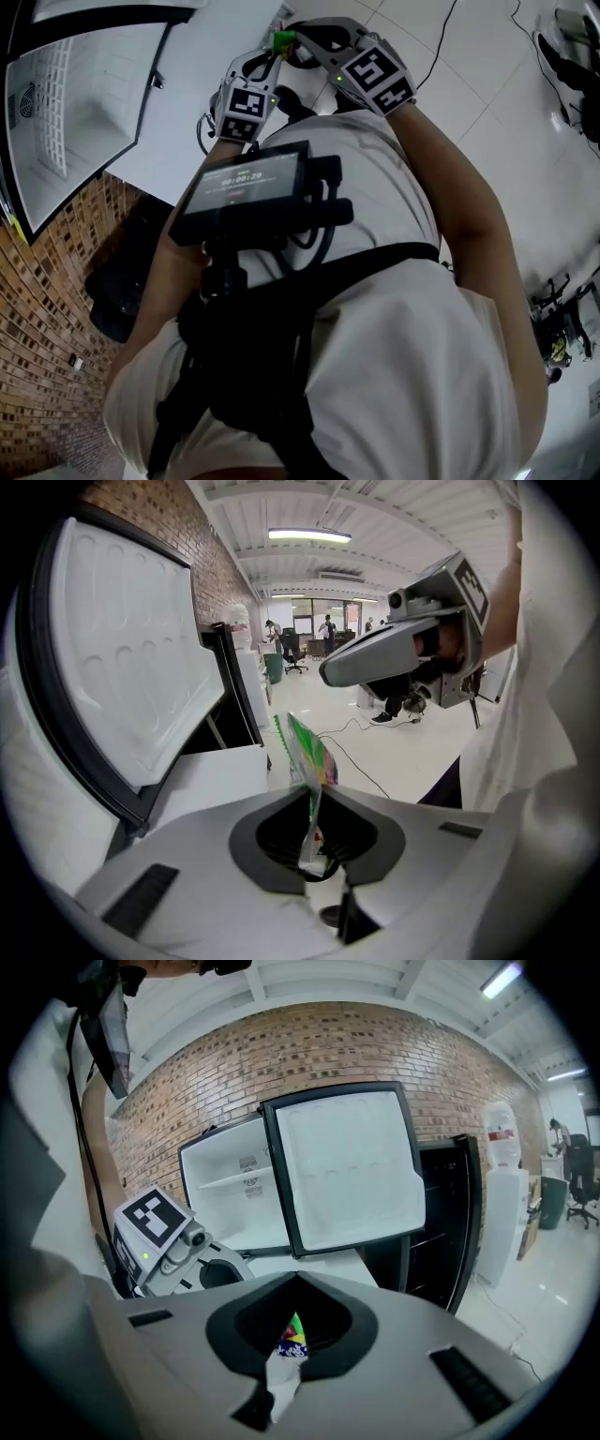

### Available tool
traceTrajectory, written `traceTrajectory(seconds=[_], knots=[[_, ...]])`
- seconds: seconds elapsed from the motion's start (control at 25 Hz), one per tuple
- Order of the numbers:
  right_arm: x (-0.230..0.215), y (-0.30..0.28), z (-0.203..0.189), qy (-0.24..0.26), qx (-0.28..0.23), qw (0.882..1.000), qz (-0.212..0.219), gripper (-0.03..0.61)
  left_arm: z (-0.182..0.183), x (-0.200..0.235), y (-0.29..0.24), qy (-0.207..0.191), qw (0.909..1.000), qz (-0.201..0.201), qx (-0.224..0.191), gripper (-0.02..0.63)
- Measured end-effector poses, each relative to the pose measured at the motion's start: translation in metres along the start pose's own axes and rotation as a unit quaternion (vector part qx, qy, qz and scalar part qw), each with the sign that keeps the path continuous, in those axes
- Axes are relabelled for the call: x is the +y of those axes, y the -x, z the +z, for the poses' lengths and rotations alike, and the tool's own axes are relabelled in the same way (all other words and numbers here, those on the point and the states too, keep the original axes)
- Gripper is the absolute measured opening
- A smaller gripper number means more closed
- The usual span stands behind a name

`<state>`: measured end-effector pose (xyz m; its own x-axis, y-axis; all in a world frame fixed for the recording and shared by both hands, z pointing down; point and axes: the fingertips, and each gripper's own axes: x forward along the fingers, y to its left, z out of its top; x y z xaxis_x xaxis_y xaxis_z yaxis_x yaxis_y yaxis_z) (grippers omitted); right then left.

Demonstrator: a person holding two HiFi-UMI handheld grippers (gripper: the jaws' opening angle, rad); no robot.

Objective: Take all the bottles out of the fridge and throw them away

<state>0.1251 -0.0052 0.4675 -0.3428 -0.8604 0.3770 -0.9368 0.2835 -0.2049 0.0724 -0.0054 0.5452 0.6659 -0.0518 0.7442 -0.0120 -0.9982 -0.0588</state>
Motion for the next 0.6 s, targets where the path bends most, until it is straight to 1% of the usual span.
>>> traceTrajectory(seconds=[0.16, 0.36, 0.6], knots=[[-0.002, 0.002, -0.01, -0.003, 0.013, 1.0, 0.016, 0.003, -0.015, -0.005, -0.022, -0.007, 0.9996, 0.004, 0.027, 0.037], [-0.013, 0.007, -0.018, -0.011, 0.016, 1.0, 0.02, 0.003, -0.021, -0.018, -0.049, 0.004, 0.9991, -0.013, 0.039, 0.037], [-0.021, 0.012, -0.018, -0.016, 0.016, 1.0, 0.011, 0.003, -0.023, -0.008, -0.053, 0.002, 0.9985, 0.008, 0.054, 0.038]])
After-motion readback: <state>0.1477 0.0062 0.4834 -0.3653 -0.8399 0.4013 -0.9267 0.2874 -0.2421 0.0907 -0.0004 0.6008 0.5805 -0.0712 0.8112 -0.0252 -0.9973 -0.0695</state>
